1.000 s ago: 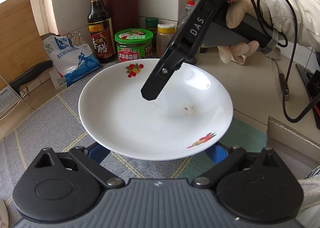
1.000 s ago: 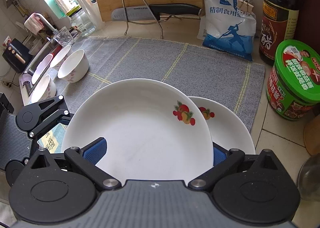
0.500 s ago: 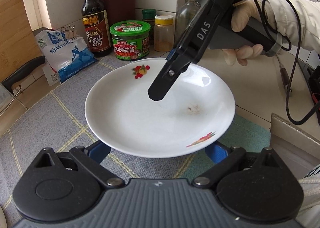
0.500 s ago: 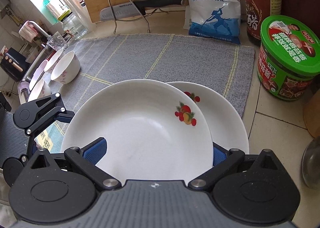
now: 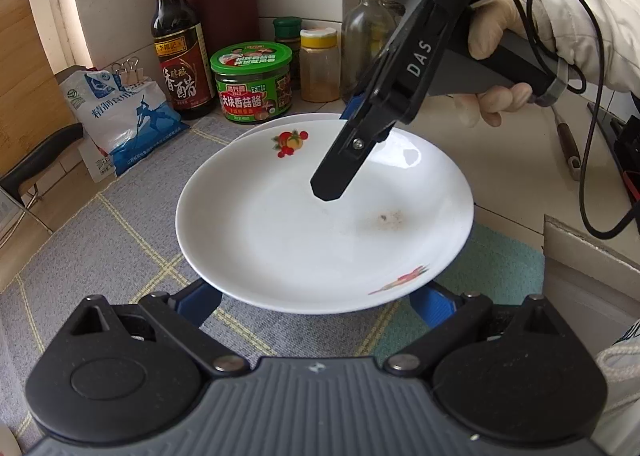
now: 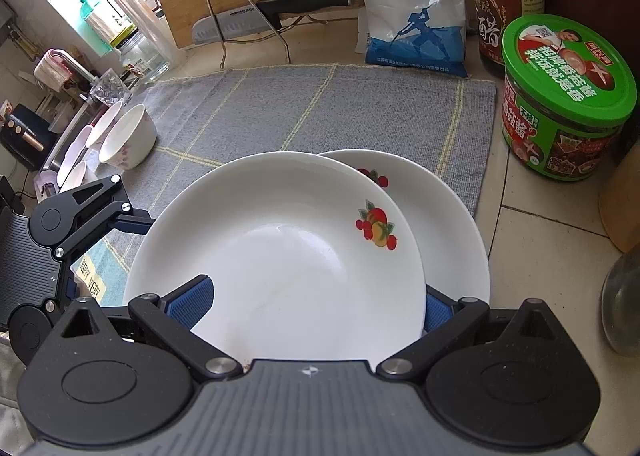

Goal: Organize plates and bowls
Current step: 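Lower the plate onto the plate stack with both grippers, then open both grippers and move them toward the white bowls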

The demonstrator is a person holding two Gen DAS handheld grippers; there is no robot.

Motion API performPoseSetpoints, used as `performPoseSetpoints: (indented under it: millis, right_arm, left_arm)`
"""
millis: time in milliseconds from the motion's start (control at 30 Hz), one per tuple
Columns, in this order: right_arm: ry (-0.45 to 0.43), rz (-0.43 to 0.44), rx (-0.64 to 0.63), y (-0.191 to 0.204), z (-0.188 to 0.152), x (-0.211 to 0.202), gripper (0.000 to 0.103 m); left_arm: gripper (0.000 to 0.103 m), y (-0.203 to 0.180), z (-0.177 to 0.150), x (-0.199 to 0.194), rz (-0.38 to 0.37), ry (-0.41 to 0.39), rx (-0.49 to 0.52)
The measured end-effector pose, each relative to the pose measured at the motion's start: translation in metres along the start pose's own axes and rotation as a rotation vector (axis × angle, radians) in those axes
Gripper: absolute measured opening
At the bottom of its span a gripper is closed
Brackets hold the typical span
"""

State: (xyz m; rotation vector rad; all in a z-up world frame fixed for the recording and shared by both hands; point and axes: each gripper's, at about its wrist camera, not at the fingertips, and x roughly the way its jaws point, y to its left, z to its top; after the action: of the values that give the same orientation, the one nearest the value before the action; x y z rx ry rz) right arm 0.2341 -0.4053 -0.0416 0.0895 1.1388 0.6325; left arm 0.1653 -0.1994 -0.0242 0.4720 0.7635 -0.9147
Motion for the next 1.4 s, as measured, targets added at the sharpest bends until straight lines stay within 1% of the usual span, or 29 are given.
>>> performPoseSetpoints:
  millis: [133, 267, 400, 467, 800, 933, 1000, 1133, 1200, 1300, 1400]
  right_arm:
    - [-0.003, -0.010, 0.006, 0.000, -0.002, -0.002, 0.103]
    - [-0.003, -0.036, 0.021, -0.003, -0.004, -0.003, 0.103]
    - [-0.008, -0.049, 0.046, -0.008, -0.008, -0.006, 0.103]
    - [-0.016, -0.052, 0.057, -0.008, -0.010, -0.009, 0.103]
    - [-0.061, -0.102, 0.080, -0.002, -0.019, -0.029, 0.103]
    - [-0.062, -0.129, 0.077, 0.001, -0.021, -0.033, 0.103]
    - [-0.062, -0.151, 0.068, 0.005, -0.023, -0.033, 0.103]
    - [-0.037, -0.254, 0.031, 0.015, -0.029, -0.029, 0.103]
    - [-0.036, -0.273, 0.017, 0.019, -0.033, -0.026, 0.103]
    - [-0.057, -0.297, 0.003, 0.027, -0.038, -0.029, 0.103]
    - [-0.103, -0.366, -0.038, 0.042, -0.040, -0.034, 0.103]
  left_arm:
    - [0.099, 0.001, 0.001, 0.001, -0.004, 0.005, 0.007]
    - [0.098, 0.005, 0.002, 0.000, -0.010, -0.002, -0.011]
    - [0.098, 0.004, 0.002, 0.000, -0.006, -0.008, 0.010]
    - [0.099, 0.006, 0.003, 0.000, -0.011, -0.010, 0.003]
    - [0.099, 0.008, 0.004, 0.003, -0.005, -0.015, 0.007]
    - [0.099, 0.005, 0.002, 0.001, -0.005, -0.021, 0.009]
    - [0.099, 0.004, 0.001, -0.001, -0.003, -0.023, 0.003]
    - [0.099, 0.003, -0.003, -0.007, 0.014, -0.031, -0.007]
    - [0.099, 0.003, -0.005, -0.011, 0.023, -0.038, -0.018]
    - [0.099, 0.004, -0.008, -0.019, 0.050, -0.053, -0.036]
    - [0.100, 0.004, -0.012, -0.029, 0.081, -0.068, -0.071]
